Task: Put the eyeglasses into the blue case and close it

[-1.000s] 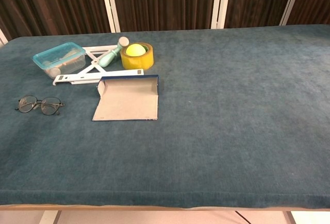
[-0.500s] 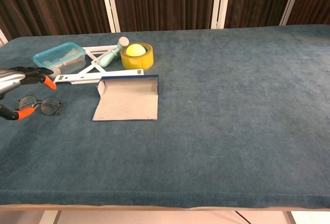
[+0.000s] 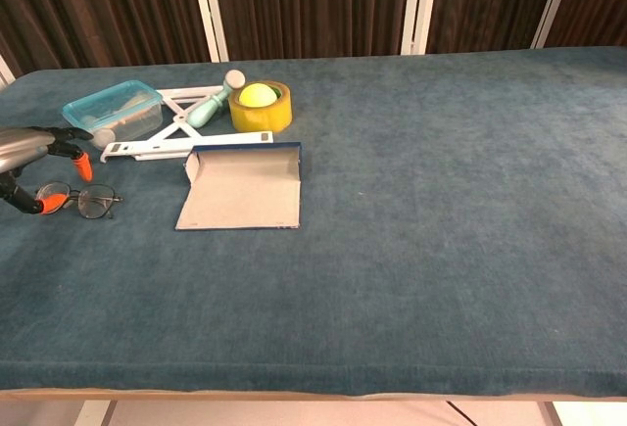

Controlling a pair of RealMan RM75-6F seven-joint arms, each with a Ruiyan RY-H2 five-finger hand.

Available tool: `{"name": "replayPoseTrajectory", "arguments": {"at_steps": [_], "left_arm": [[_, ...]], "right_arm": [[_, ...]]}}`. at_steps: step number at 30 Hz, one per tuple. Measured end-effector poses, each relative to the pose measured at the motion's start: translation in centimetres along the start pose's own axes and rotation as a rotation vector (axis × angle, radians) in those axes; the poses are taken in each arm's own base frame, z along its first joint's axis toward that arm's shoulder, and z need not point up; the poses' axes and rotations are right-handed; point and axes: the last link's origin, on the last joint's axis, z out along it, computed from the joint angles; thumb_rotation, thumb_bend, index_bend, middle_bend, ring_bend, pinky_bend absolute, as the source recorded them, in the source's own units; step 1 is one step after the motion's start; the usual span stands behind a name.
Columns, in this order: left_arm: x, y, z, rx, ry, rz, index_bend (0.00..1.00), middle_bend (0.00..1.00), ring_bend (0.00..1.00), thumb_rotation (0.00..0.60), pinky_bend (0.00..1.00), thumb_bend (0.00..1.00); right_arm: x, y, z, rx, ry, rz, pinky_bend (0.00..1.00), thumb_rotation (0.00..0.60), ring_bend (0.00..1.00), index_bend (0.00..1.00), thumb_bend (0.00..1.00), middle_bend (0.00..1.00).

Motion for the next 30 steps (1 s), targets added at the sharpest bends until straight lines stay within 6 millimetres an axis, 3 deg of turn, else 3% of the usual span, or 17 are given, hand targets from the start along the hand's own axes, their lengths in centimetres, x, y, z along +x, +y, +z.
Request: {"name": "replayPoseTrajectory", "arguments": {"at_steps": [13, 18, 30], "left_arm": [[-0.6, 0.4, 1.2, 0.006, -0.018, -0.021, 0.48, 0.00, 0.00, 0.600, 0.04, 0.37], [-0.6, 0.4, 1.5, 0.014, -0.013, -0.017, 0.57, 0.00, 0.00, 0.600, 0.06, 0.36], [-0.3, 0.1, 1.8, 0.045, 0.040, -0.002, 0.73, 0.11, 0.00, 0.600, 0.11, 0.44]], "right_arm": [[0.1, 0.1, 0.0, -0.005, 0.002, 0.002, 0.00, 0.600, 0.00, 0.00, 0.23, 0.00], [0.1, 0.1, 0.0, -0.002, -0.002, 0.002, 0.00, 0.600, 0.00, 0.00, 0.23, 0.00], [0.0, 0.0, 0.1, 0.001, -0.010, -0.005, 0.00, 0.600, 0.00, 0.00, 0.23, 0.00]]}}
